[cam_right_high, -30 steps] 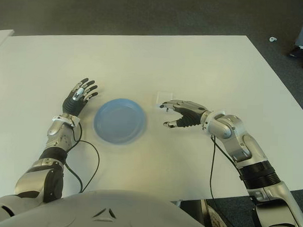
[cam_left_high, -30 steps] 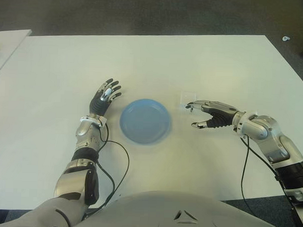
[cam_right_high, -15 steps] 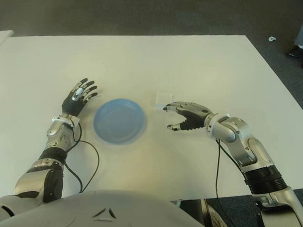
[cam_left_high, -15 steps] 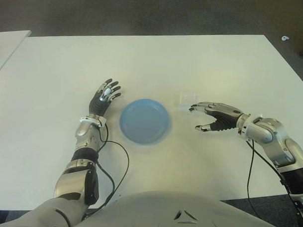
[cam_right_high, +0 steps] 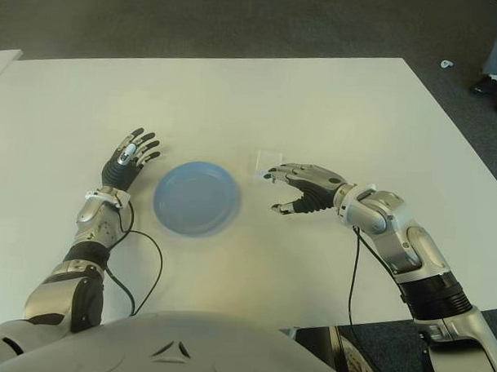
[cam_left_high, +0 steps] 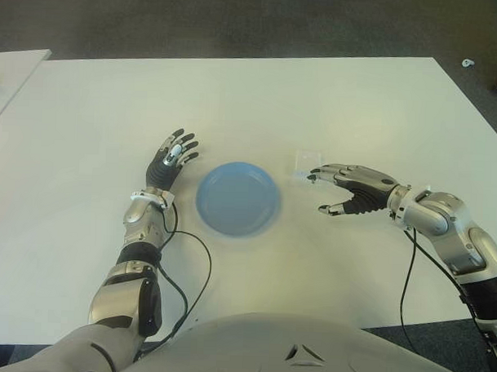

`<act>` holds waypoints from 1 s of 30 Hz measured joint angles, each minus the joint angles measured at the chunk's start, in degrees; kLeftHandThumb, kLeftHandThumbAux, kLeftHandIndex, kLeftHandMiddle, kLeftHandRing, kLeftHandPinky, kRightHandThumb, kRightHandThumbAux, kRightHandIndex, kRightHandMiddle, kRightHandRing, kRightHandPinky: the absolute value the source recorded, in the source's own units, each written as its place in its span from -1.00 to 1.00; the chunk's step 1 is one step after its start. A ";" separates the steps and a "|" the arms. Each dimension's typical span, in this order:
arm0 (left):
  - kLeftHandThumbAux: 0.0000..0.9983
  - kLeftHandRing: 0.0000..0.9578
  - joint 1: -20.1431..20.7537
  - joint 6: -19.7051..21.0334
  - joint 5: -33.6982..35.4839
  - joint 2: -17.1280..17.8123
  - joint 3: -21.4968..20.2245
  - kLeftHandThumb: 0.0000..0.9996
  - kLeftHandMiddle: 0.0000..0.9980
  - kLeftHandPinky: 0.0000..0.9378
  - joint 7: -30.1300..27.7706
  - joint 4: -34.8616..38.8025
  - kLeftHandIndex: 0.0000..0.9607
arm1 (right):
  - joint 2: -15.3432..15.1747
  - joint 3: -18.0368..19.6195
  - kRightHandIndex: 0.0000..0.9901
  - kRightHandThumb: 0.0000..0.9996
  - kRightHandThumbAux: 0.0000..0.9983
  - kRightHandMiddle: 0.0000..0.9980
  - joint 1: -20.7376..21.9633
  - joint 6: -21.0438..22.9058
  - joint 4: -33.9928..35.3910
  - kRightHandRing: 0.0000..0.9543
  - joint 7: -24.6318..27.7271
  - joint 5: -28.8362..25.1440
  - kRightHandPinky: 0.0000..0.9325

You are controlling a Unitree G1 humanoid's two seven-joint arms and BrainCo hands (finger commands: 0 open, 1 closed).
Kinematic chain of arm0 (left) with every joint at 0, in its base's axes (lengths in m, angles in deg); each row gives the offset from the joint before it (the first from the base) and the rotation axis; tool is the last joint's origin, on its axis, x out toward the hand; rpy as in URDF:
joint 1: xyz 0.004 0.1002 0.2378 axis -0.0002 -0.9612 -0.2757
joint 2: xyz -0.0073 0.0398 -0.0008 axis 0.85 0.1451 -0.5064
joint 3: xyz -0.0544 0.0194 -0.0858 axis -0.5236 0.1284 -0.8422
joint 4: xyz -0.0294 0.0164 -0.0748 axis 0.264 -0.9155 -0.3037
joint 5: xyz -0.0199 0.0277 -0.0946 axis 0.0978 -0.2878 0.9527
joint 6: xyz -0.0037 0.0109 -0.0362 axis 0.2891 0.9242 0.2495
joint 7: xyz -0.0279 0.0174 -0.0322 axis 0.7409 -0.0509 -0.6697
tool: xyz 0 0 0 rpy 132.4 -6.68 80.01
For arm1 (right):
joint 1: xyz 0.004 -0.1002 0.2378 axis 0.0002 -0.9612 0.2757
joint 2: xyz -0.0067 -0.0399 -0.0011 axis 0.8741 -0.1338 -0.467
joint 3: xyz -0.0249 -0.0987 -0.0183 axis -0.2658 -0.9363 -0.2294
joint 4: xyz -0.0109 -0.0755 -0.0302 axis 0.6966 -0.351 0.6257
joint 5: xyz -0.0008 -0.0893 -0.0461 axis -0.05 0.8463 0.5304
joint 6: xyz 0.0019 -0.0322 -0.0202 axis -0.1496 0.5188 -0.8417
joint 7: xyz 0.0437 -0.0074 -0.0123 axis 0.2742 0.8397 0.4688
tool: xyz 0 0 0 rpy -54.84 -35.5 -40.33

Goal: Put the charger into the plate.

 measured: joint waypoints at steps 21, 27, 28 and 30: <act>0.09 -0.58 0.02 0.19 -0.59 0.04 0.22 -0.96 -0.62 -0.48 0.03 0.00 -0.67 | 9.87 1.69 -1.00 -0.62 -0.55 -1.00 0.31 -2.39 -8.15 -1.00 -33.83 16.68 -1.00; 0.10 -0.57 -0.01 0.40 -0.52 -0.03 0.22 -0.95 -0.62 -0.47 0.03 0.21 -0.68 | 12.10 0.08 -1.00 -0.51 -0.72 -1.00 2.46 -0.76 -10.94 -1.00 -38.28 21.31 -1.00; 0.10 -0.57 -0.02 0.41 -0.52 -0.04 0.22 -0.95 -0.62 -0.47 0.03 0.26 -0.69 | 12.29 -0.20 -1.00 -0.49 -0.75 -1.00 2.70 -0.59 -11.21 -1.00 -38.58 21.58 -1.00; 0.10 -0.56 -0.08 0.43 -0.51 -0.06 0.23 -0.95 -0.62 -0.46 0.03 0.39 -0.69 | 12.58 -0.77 -1.00 -0.46 -0.77 -1.00 3.18 -0.35 -11.86 -1.00 -38.97 22.45 -1.00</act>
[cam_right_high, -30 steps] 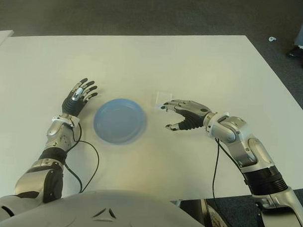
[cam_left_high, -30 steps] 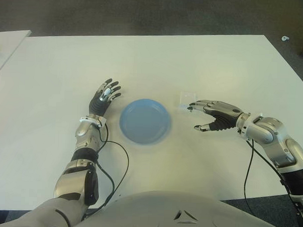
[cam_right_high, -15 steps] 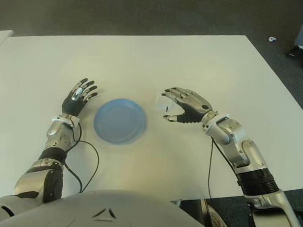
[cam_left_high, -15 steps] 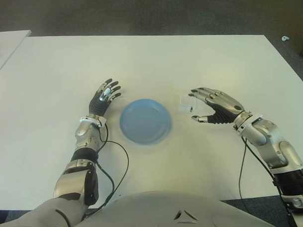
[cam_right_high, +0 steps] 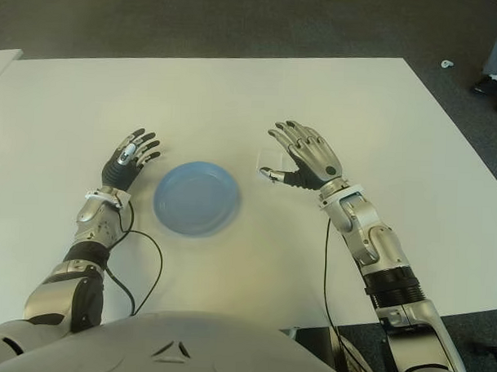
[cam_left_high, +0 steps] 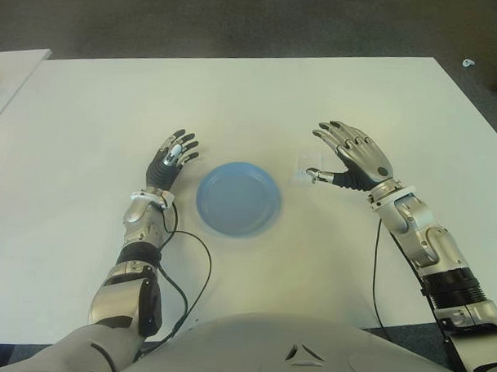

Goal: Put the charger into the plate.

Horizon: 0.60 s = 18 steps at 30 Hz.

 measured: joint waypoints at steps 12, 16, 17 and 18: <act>0.09 -0.56 -0.80 0.01 0.02 -0.31 0.01 -0.95 -0.61 -0.47 0.00 1.13 -0.66 | 0.71 -4.40 -1.00 -0.31 -0.81 -1.00 4.62 0.29 -9.34 -1.00 -1.79 1.91 -1.00; 0.09 -0.55 -1.18 0.03 0.01 -0.39 0.00 -0.94 -0.61 -0.46 0.00 1.71 -0.67 | 1.04 -6.23 -1.00 -0.28 -0.81 -1.00 6.29 -0.46 -13.53 -1.00 -3.47 2.35 -1.00; 0.09 -0.55 -1.22 0.05 0.02 -0.40 0.01 -0.94 -0.61 -0.46 0.01 1.80 -0.67 | 1.15 -6.71 -1.00 -0.28 -0.81 -1.00 6.69 -0.64 -14.76 -1.00 -3.92 2.37 -1.00; 0.09 -0.55 -1.25 0.06 0.02 -0.40 0.01 -0.93 -0.61 -0.46 0.01 1.88 -0.67 | 1.25 -7.06 -1.00 -0.28 -0.81 -1.00 6.98 -0.86 -15.70 -1.00 -4.27 2.37 -1.00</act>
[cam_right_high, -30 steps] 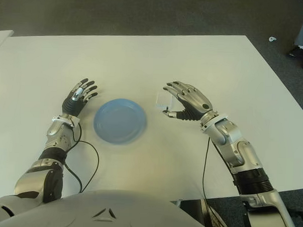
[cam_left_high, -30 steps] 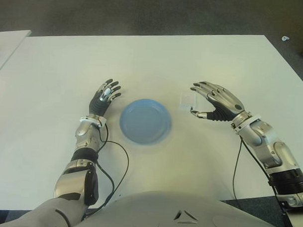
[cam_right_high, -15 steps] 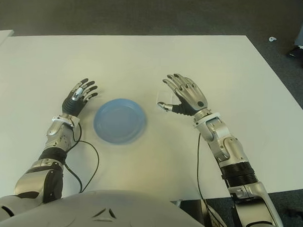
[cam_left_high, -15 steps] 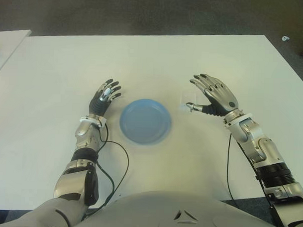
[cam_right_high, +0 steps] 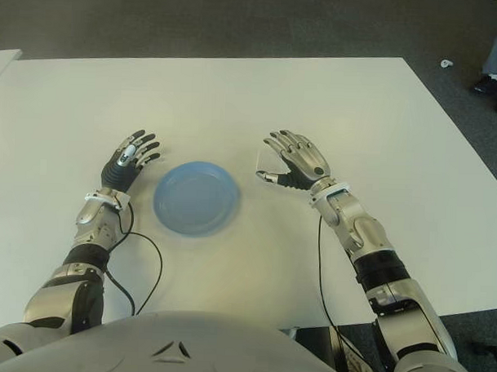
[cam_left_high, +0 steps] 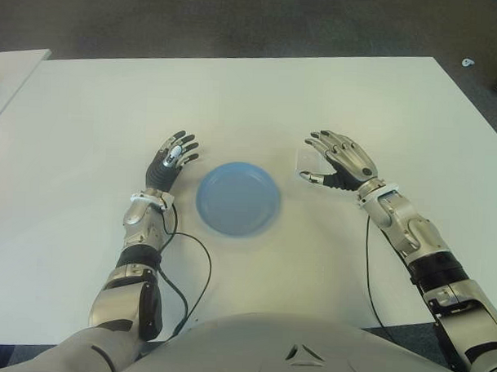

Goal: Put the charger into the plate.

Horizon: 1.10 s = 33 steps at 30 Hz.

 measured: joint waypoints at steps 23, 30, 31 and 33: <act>0.08 -0.52 -0.75 1.11 0.54 0.14 0.00 -0.93 -0.59 -0.42 -0.15 1.36 -0.63 | 0.54 -6.89 -1.00 -0.37 -0.78 -1.00 7.91 -5.18 -18.42 -1.00 -4.06 -0.26 -1.00; 0.06 -0.53 -1.21 1.50 0.51 0.20 0.04 -0.95 -0.60 -0.46 -0.15 2.08 -0.64 | 1.01 -9.16 -1.00 -0.35 -0.76 -1.00 12.53 -6.67 -26.66 -1.00 -6.84 -0.11 -1.00; 0.06 -0.54 -1.29 1.49 0.49 0.23 0.05 -0.95 -0.60 -0.46 -0.15 2.16 -0.64 | 1.04 -9.45 -1.00 -0.35 -0.76 -1.00 13.10 -6.85 -27.64 -1.00 -7.32 -0.11 -1.00; 0.06 -0.54 -1.42 1.45 0.45 0.31 0.08 -0.96 -0.61 -0.47 -0.15 2.39 -0.65 | 1.07 -10.13 -1.00 -0.35 -0.75 -1.00 14.06 -7.23 -29.47 -1.00 -8.36 -0.08 -1.00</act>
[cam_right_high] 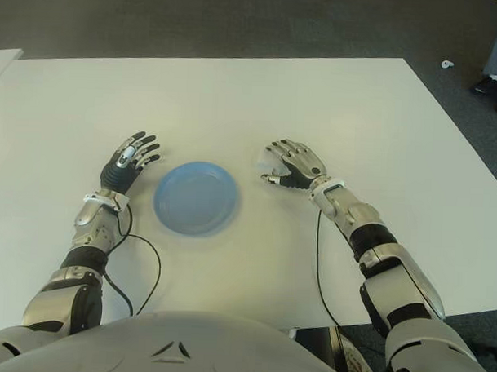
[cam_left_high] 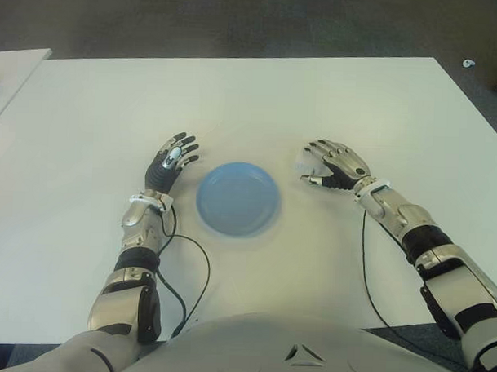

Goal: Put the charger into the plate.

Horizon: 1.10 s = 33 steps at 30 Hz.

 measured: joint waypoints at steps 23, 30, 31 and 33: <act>0.02 -0.57 -1.32 -0.95 -0.99 0.69 0.32 -0.99 -0.63 -0.48 0.28 1.40 -0.64 | 0.05 -7.11 -1.00 -0.50 -0.76 -1.00 5.70 -1.33 -11.52 -1.00 -11.06 0.54 -1.00; 0.02 -0.55 -1.40 -0.69 -0.96 0.69 0.29 -0.98 -0.60 -0.46 0.35 1.78 -0.63 | 0.06 -7.86 -1.00 -0.53 -0.76 -1.00 5.88 -1.44 -12.34 -1.00 -13.46 0.49 -1.00; 0.03 -0.55 -1.40 -0.64 -0.95 0.69 0.28 -0.98 -0.59 -0.46 0.37 1.78 -0.63 | 0.06 -7.88 -1.00 -0.54 -0.76 -1.00 5.90 -1.45 -12.43 -1.00 -13.76 0.48 -1.00; 0.03 -0.54 -1.40 -0.57 -0.96 0.69 0.28 -0.98 -0.59 -0.46 0.47 1.77 -0.63 | 0.06 -7.89 -1.00 -0.55 -0.76 -1.00 5.93 -1.60 -12.65 -1.00 -14.31 0.39 -1.00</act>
